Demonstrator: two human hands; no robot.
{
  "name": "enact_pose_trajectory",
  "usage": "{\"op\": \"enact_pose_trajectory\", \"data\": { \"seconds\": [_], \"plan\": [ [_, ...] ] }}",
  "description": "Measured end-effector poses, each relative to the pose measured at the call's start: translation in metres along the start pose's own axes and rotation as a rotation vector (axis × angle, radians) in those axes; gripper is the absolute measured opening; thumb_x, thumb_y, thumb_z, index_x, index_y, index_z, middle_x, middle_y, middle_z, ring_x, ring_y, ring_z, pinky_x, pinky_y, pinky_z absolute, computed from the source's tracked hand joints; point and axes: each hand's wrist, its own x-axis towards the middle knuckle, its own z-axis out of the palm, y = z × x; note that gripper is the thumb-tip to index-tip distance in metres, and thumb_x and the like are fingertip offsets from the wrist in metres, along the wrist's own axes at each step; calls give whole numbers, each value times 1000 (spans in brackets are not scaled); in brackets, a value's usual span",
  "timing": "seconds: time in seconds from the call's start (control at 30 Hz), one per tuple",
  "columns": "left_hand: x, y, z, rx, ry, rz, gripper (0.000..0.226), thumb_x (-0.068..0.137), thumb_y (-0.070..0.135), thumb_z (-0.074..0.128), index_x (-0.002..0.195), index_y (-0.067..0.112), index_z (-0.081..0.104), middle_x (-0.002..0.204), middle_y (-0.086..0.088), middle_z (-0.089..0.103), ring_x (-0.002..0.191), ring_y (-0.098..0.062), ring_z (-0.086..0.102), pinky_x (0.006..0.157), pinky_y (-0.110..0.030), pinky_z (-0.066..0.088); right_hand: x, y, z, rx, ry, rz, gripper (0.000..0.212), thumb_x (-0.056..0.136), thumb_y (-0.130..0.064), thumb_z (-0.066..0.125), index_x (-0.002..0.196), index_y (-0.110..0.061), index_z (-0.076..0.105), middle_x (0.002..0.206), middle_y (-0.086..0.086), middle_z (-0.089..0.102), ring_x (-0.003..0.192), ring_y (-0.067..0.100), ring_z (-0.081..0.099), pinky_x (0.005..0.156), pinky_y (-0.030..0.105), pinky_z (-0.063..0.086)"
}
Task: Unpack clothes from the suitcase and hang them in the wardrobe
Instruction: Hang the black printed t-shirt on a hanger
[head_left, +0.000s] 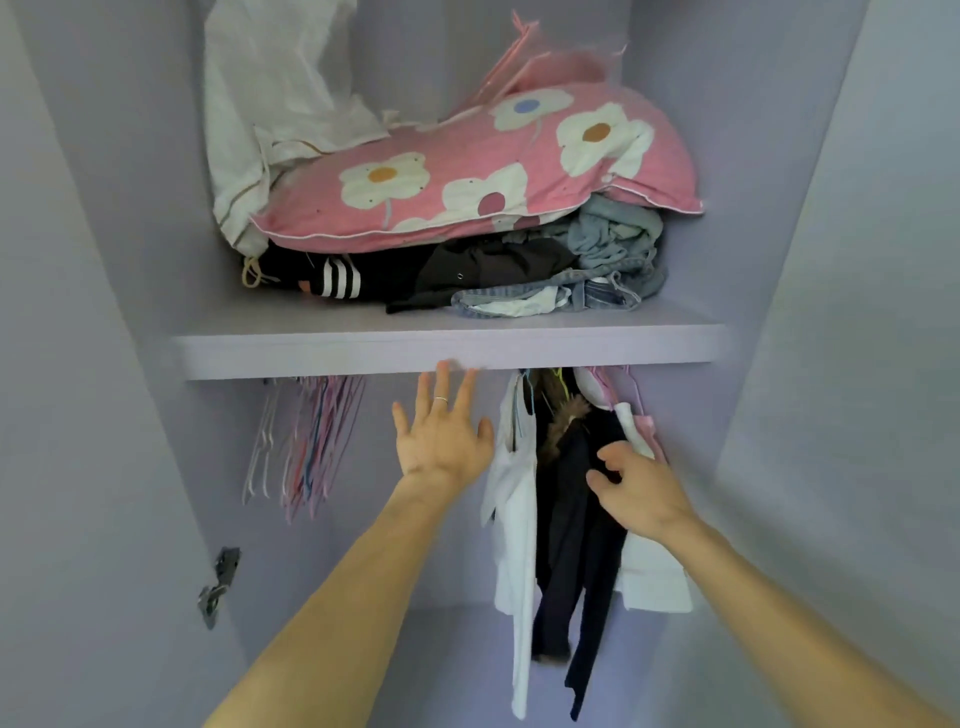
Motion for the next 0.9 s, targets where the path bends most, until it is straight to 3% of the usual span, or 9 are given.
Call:
{"op": "enact_pose_trajectory", "data": {
  "seconds": [0.13,0.27,0.37,0.43,0.53,0.63,0.7,0.8,0.9],
  "plan": [
    [-83,7,11,-101,-89,-13,66,101,47,36,159,33,6,167,2,0,154,-21,-5,123,-52,2,-75,6,-37,3,128,-91,36,96,-40,53,131,-31,56,132,-7,60,117,20,55,95,38,48],
    [-153,26,32,-88,-134,152,61,102,42,38,157,36,12,166,6,11,153,-18,1,124,-45,3,-156,40,-38,-39,194,-134,27,95,-34,56,121,-32,62,126,-9,62,122,21,49,91,40,50],
    [-185,33,52,-66,-138,242,59,102,42,39,156,38,17,165,8,14,153,-16,4,123,-42,6,-198,64,-32,-51,282,-196,23,91,-31,57,112,-28,68,117,-11,67,114,20,55,84,37,55],
    [-209,43,77,-68,-158,323,55,100,39,45,153,35,31,162,5,26,152,-21,17,121,-46,19,-234,91,-24,-62,282,-172,27,91,-35,54,111,-26,70,117,-11,67,114,18,56,86,30,53],
    [-242,78,115,-97,-177,451,51,89,39,52,139,29,56,146,-1,53,137,-27,48,104,-50,47,-289,140,-15,-74,245,-44,36,92,-41,47,113,-24,71,118,-10,68,118,19,58,94,28,48],
    [-271,132,146,-185,-254,589,48,87,39,49,131,27,64,134,-1,63,123,-27,60,93,-44,54,-334,191,-22,-90,215,133,32,92,-37,53,115,-25,71,118,-10,69,119,20,58,100,23,41],
    [-301,182,169,-227,-363,701,46,89,36,51,133,28,62,135,0,62,125,-26,58,95,-42,52,-375,234,-32,-104,170,288,28,95,-34,56,119,-27,68,121,-10,66,124,19,53,101,27,43],
    [-347,260,193,-246,-538,834,47,96,30,49,144,28,50,148,4,50,140,-22,41,108,-39,39,-434,294,-52,-112,87,506,32,99,-40,49,128,-33,60,126,-14,61,131,12,43,100,29,45],
    [-381,330,216,-248,-639,908,49,99,31,46,148,31,43,154,7,41,144,-15,30,113,-34,31,-480,345,-71,-86,24,672,34,100,-40,47,133,-32,56,128,-12,60,124,15,50,92,31,50]
  ]
}}
